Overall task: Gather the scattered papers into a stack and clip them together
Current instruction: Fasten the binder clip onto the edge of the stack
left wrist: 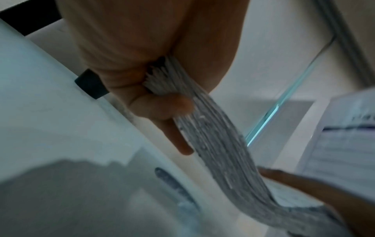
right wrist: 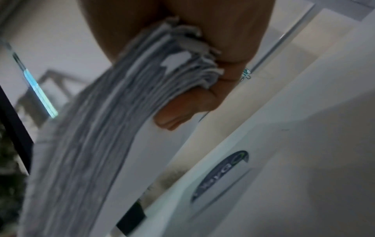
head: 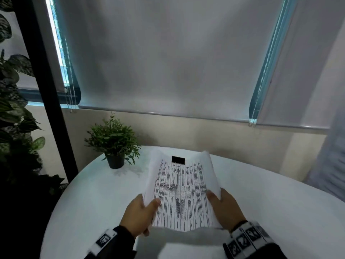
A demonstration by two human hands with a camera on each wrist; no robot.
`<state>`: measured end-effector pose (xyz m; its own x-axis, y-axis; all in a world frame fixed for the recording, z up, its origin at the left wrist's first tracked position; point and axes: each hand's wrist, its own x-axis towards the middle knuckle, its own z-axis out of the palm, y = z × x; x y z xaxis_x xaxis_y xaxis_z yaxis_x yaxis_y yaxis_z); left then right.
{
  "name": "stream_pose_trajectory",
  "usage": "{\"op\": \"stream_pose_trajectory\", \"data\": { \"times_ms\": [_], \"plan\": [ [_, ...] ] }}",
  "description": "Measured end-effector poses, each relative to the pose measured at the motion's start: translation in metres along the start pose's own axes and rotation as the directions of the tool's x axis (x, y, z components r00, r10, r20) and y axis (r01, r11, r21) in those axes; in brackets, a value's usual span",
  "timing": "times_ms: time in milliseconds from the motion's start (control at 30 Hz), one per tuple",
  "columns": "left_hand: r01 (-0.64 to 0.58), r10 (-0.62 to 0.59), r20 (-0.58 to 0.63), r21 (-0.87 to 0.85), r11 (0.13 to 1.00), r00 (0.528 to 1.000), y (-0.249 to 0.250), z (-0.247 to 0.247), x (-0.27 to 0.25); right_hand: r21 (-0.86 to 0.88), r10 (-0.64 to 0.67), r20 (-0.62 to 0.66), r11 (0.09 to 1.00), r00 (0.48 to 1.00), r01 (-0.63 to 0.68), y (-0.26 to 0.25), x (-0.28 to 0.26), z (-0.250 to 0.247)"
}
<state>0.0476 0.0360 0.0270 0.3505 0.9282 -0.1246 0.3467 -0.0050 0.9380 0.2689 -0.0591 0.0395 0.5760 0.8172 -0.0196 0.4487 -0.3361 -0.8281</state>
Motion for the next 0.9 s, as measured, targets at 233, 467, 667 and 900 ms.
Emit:
{"op": "stream_pose_trajectory", "data": {
  "times_ms": [233, 467, 667, 900],
  "plan": [
    [0.094, -0.124, 0.071, 0.334, 0.938, 0.99, -0.013, 0.015, 0.031, -0.381, 0.195, 0.036, 0.909, 0.98, -0.167, 0.004, 0.016, 0.019],
    [-0.228, -0.012, 0.261, 0.865, 0.447, 0.965, 0.007, 0.011, -0.003, -0.794, -0.003, 0.318, 0.546, 0.948, 0.268, 0.0, -0.014, 0.015],
    [-0.331, -0.168, 0.373, 0.915, 0.232, 0.913, 0.009, 0.018, -0.012, -0.754, 0.174, 0.488, 0.578, 0.855, 0.313, 0.007, -0.009, 0.02],
    [-0.334, -0.12, 0.38, 0.896, 0.292, 0.917, -0.018, 0.019, -0.016, -0.727, 0.166, 0.494, 0.617, 0.854, 0.301, 0.01, -0.031, 0.014]
  ]
}}
